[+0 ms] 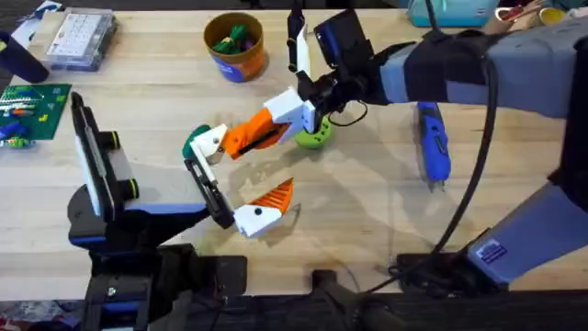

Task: Pick up the gripper from the table and insert it into the empty holder that is missing its gripper. Then pick up a screw, insert it into the mounting hole, and use the screwdriver to tighten it. Finally, clean up the table by picking up the vegetable and placing it into the bucket.

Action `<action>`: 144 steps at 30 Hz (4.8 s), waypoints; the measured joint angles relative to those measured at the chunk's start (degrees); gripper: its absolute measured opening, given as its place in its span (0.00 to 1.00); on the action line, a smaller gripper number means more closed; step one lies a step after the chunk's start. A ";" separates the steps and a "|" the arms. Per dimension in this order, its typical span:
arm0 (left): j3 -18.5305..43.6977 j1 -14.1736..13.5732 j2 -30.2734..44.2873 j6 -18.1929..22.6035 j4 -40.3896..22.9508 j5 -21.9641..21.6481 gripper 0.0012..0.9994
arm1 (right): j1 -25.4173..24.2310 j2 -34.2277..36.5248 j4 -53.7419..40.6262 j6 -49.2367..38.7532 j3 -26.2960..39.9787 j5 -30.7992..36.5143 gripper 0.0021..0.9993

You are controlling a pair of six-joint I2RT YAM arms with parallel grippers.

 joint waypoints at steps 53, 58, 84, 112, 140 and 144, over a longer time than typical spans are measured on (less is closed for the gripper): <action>0.11 0.91 0.28 -3.52 0.05 -3.97 0.99 | 4.80 5.73 21.59 22.34 1.16 8.13 0.46; 0.13 0.94 0.31 -3.42 0.05 -4.77 0.99 | 4.87 6.36 21.62 21.06 1.16 8.68 0.57; 0.20 -0.35 0.02 -0.57 -0.59 2.81 0.99 | -1.38 2.74 -7.35 1.06 0.80 5.99 1.00; 0.20 -0.35 0.03 -0.57 -0.61 3.08 0.99 | -3.39 -3.89 -20.35 -23.37 0.74 6.04 0.98; 0.20 -0.35 0.03 -0.60 -0.63 2.97 0.99 | -0.49 -3.89 -11.76 -15.65 0.74 8.41 0.01; 0.20 -0.16 0.04 -0.37 -0.53 1.60 0.99 | -0.26 -3.89 -6.46 -11.52 0.68 9.46 0.01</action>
